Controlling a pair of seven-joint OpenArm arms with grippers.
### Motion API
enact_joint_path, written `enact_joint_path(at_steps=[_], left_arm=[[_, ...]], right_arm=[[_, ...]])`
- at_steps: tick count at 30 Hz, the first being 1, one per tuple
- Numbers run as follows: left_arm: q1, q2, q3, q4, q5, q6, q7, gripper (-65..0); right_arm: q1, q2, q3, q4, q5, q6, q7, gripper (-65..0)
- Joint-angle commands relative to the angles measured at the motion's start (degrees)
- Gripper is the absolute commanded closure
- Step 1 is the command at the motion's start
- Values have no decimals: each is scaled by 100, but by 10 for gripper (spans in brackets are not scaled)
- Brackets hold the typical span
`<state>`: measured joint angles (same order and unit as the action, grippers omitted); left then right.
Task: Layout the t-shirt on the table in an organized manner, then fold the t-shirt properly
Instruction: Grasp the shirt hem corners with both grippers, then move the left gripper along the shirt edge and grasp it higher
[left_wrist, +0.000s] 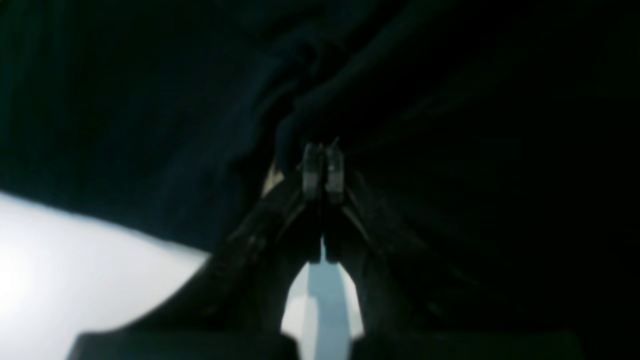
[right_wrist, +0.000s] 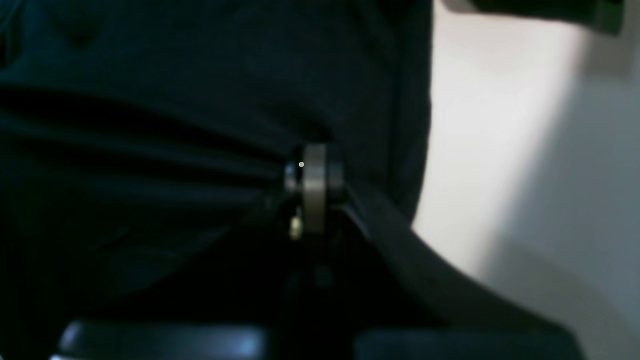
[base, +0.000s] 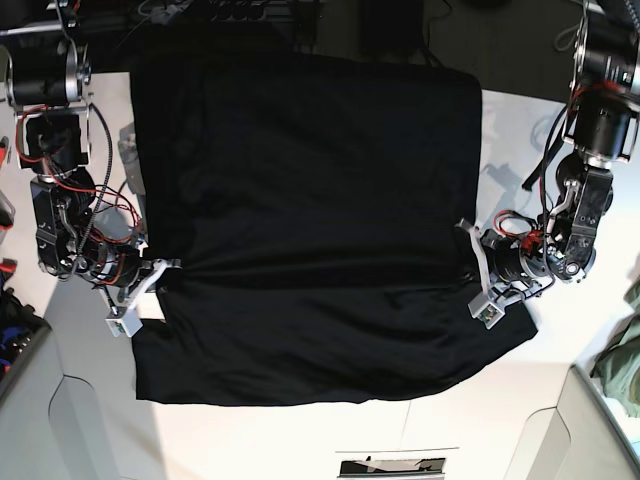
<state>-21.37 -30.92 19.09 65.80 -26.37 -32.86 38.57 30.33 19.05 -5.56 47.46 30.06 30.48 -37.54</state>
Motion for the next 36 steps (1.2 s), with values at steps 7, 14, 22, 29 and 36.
enact_joint_path(at_steps=[7,14,22,29,36], left_arm=[[-627,299,-31,-210,-170,4,-9,0],[-573,-433,-31,1283,-1285,-52,800,0],[367,-1064,-31,2341,-2398,-688,1357,0],[1639,-713,-31,2575,-2035,-684,1311,0],[2387,-411,-31,2575,-1869,-682,1246,0]], right_arm=[[-575,11,55,1158,-114,-190,-343,0],[-476,17,817,1884,-640,-219,142,0],[402,-2,892,1250,-1150,-374,507,0],[1108,-15,892,-87,-1504,-376,1102,0],[1397,-66,892,-927,-1965,-542,1596,0]])
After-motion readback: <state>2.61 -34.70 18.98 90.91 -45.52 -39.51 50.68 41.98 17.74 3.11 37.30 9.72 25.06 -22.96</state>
